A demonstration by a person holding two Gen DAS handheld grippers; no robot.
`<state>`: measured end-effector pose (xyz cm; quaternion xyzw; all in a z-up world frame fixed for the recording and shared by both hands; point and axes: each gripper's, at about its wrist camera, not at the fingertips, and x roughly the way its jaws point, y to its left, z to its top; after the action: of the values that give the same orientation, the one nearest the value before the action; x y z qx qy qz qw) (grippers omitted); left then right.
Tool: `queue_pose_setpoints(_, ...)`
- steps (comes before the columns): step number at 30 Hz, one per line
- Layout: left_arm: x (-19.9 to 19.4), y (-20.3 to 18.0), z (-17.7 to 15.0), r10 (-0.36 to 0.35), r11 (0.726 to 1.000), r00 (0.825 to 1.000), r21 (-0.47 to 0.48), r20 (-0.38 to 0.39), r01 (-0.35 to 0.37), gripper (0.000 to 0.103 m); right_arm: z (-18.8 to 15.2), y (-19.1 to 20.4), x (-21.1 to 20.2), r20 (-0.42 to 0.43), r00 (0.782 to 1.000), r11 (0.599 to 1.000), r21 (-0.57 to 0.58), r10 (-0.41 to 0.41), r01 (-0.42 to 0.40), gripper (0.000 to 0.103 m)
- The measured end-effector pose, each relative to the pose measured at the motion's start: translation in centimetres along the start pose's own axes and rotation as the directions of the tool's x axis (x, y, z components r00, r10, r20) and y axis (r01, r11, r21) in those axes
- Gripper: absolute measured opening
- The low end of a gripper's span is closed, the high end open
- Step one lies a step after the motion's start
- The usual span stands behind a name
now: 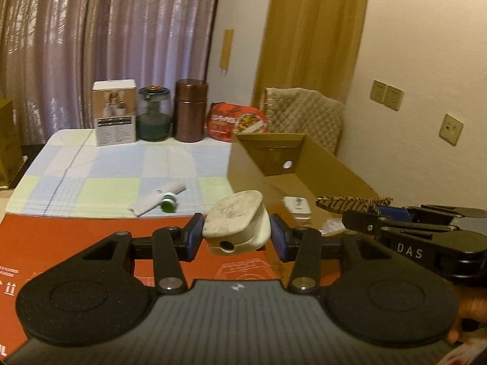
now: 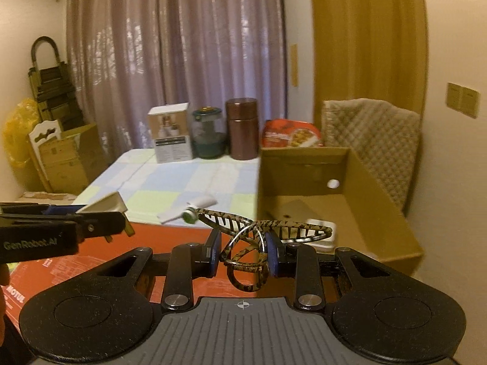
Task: Organize rigid objects
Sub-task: 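Carry the plug adapter and hair clip over the cardboard box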
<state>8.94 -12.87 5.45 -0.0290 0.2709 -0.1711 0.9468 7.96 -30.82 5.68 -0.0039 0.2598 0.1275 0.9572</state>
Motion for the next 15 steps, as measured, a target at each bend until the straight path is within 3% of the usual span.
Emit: queue_pose_setpoints(15, 1.1, -5.3, 0.9, -0.068, 0.996, 0.998, 0.056, -0.008, 0.068, 0.041, 0.2, -5.9, -2.4, -0.007, 0.997, 0.996, 0.023, -0.082, 0.083, 0.027)
